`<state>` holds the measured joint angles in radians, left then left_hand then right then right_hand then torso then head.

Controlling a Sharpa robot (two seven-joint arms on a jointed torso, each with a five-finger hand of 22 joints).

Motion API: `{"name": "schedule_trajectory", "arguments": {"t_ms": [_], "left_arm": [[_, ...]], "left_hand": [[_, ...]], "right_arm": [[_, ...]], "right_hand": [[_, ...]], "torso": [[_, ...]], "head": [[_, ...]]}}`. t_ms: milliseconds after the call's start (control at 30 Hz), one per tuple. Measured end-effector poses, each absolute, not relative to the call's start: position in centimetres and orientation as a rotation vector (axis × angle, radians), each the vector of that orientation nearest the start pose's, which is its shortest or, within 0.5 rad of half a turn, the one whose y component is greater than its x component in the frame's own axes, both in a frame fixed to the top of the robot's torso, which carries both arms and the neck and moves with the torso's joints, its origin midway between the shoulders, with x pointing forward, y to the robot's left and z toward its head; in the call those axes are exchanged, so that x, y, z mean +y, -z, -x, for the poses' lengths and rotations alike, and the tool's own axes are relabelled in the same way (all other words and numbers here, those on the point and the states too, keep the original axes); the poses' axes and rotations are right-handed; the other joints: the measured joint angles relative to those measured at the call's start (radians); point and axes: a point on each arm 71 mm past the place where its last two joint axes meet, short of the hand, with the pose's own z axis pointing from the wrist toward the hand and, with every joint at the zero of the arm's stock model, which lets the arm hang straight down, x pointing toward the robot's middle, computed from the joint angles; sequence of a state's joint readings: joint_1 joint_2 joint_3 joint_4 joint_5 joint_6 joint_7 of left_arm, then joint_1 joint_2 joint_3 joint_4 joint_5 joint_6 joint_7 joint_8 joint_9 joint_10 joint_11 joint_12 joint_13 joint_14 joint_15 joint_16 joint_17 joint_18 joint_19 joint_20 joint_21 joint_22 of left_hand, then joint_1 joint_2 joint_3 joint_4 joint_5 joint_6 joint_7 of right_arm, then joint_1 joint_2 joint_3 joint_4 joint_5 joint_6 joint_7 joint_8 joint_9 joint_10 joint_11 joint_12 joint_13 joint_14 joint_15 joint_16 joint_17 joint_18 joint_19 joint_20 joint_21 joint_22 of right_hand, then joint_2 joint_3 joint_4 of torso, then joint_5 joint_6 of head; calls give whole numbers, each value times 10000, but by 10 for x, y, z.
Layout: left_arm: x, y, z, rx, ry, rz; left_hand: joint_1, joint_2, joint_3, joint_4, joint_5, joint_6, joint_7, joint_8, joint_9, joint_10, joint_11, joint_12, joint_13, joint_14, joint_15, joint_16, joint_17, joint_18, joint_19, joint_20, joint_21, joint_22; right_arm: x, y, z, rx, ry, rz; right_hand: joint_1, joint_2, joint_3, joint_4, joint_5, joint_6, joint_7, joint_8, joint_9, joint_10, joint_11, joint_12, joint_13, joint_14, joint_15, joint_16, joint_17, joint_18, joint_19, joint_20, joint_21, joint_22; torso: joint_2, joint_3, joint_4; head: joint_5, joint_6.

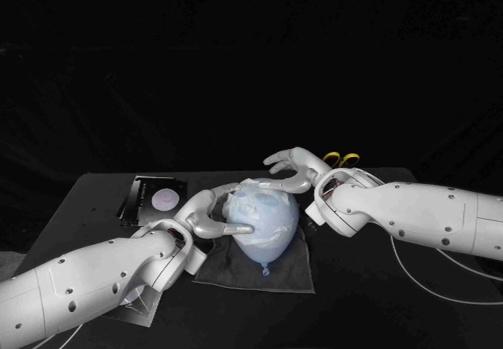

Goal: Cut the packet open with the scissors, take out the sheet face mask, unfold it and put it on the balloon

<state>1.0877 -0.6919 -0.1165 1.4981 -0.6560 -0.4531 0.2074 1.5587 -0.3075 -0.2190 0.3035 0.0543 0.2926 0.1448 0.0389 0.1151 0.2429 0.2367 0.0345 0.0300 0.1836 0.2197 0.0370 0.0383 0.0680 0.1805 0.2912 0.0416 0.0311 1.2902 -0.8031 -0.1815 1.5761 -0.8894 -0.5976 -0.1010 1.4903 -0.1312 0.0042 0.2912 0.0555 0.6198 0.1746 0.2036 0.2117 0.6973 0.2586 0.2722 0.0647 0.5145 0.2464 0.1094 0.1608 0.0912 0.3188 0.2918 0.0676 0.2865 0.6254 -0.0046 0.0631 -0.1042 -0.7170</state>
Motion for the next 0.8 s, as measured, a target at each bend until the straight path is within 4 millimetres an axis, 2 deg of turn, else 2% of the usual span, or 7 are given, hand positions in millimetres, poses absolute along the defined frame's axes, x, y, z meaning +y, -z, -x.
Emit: {"name": "schedule_trajectory", "arguments": {"t_ms": [133,200,333,433,500,567,800], "left_arm": [[132,256,-451,17589,12391,5354],[131,257,-451,17656,12332,5374],[130,259,-451,17794,12223,5409],[129,260,-451,17906,12164,5433],[128,261,-450,17978,12134,5446],[127,262,-450,18037,12112,5457],[126,263,-450,18211,12042,5487]], "left_hand": [[8,8,0,0,0,0,-1,-1,26,79,79,0,1,25,98,0,16,0,0,0,0,0],[7,8,0,0,0,-1,-1,-7,30,90,88,1,8,28,101,1,16,0,0,0,0,1],[42,43,0,0,0,70,-4,-7,50,127,122,1,11,62,135,1,27,12,0,0,0,1],[44,45,0,0,-1,77,3,-7,62,168,161,1,20,95,167,1,27,162,-36,-36,0,2],[44,45,0,0,-1,102,-12,-4,65,168,161,1,20,95,167,2,31,164,-36,-36,0,2],[44,45,0,-1,-2,148,2,40,76,168,161,1,20,95,167,2,37,164,-36,-36,0,2],[157,67,95,-9,-7,187,-1,39,90,205,196,1,20,131,203,2,46,164,-36,-36,0,3]], "right_arm": [[-185,185,-479,16380,-8464,-4141],[-185,185,-479,16385,-8453,-4131],[-185,185,-479,16429,-8415,-4124],[-186,185,-479,16473,-8381,-4117],[-187,185,-479,16503,-8375,-4104],[-187,185,-478,16534,-8384,-4086],[-187,185,-477,16654,-8431,-4002]], "right_hand": [[80,234,316,-51,0,856,103,294,179,561,-88,85,28,854,-96,278,175,150,206,-2,75,94],[101,406,391,-125,0,1299,170,430,249,1177,-197,306,64,1719,-211,570,341,179,415,2,155,174],[285,666,673,-181,0,1816,282,515,238,2774,-614,548,31,3138,-610,1137,496,647,1043,2,308,435],[443,899,1056,-123,0,1995,331,515,166,3545,-857,347,-19,3668,-807,1308,503,721,1332,6,308,506],[485,941,1340,-65,1,2072,367,515,109,3954,-952,108,-33,3906,-881,1330,503,721,1404,-22,308,505],[492,948,1694,-34,1,2199,370,462,60,4318,-1032,-144,-34,4117,-951,1330,498,854,1554,-21,308,499],[375,824,3258,-91,-33,2510,412,304,-124,5174,-1177,-1010,-39,4488,-1058,1329,444,865,2348,-60,455,600]], "torso": [[0,0,-3],[1,0,-8],[1,0,-12],[1,0,-11],[0,0,-10],[-2,0,-10],[-9,3,-12]], "head": [[0,-1],[-15,0],[-39,-4],[-46,-20],[-58,-25],[-60,-17],[-101,4]]}}
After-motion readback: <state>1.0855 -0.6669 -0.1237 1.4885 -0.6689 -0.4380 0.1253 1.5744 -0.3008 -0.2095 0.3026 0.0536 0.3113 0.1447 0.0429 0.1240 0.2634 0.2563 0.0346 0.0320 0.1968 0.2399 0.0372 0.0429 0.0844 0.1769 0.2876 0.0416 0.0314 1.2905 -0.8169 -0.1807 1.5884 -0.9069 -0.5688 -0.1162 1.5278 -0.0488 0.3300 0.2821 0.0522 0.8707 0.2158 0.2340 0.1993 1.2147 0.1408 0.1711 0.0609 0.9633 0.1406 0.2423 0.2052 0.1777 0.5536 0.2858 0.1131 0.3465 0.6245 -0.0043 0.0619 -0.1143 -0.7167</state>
